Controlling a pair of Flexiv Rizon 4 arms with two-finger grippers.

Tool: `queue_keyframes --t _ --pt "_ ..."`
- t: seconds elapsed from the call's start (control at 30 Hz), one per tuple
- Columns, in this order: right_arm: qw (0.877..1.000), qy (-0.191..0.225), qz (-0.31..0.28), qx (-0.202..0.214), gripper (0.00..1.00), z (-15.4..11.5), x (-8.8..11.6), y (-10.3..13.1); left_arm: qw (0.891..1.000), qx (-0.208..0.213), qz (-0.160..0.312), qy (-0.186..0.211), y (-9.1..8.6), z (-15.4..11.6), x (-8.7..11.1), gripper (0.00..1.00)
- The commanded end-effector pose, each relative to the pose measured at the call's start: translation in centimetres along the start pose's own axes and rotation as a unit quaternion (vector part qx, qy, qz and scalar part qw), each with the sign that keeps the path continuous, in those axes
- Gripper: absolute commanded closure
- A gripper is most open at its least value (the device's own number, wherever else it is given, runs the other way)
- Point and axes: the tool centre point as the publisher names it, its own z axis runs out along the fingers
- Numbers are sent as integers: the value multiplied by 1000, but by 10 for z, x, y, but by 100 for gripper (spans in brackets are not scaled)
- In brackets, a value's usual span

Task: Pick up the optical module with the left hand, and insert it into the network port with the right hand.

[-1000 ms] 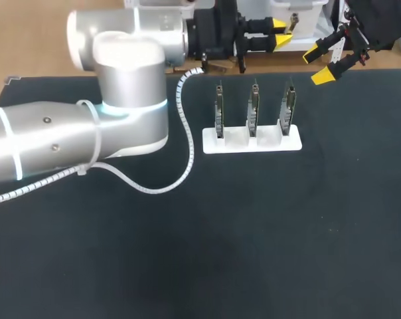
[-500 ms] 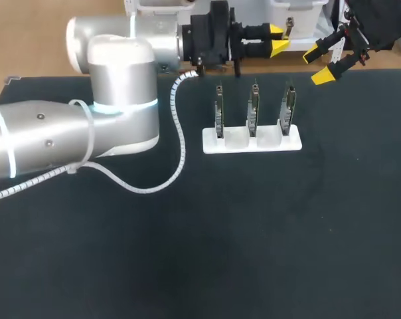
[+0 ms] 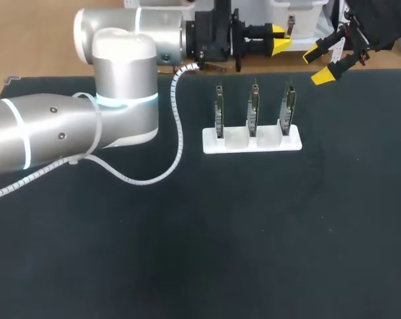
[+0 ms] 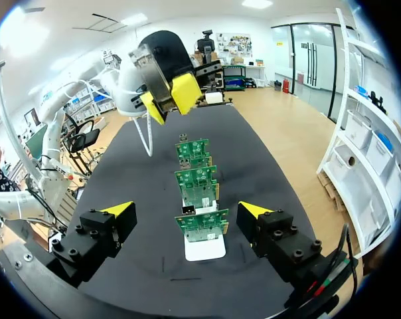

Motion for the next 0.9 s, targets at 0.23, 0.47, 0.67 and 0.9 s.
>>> queue_keyframes --t 0.23,0.47,0.67,0.9 --pt "1000 0 0 1 0 0 0 1 999 7 -40 16 -11 3 14 100" --pt "1000 0 0 1 0 0 0 1 998 -1 -54 13 -14 6 20 100" --pt "1000 0 0 1 0 0 0 1 998 5 -64 26 -15 10 30 100" --pt "1000 0 0 1 0 0 0 1 997 9 -72 28 -17 17 33 100"
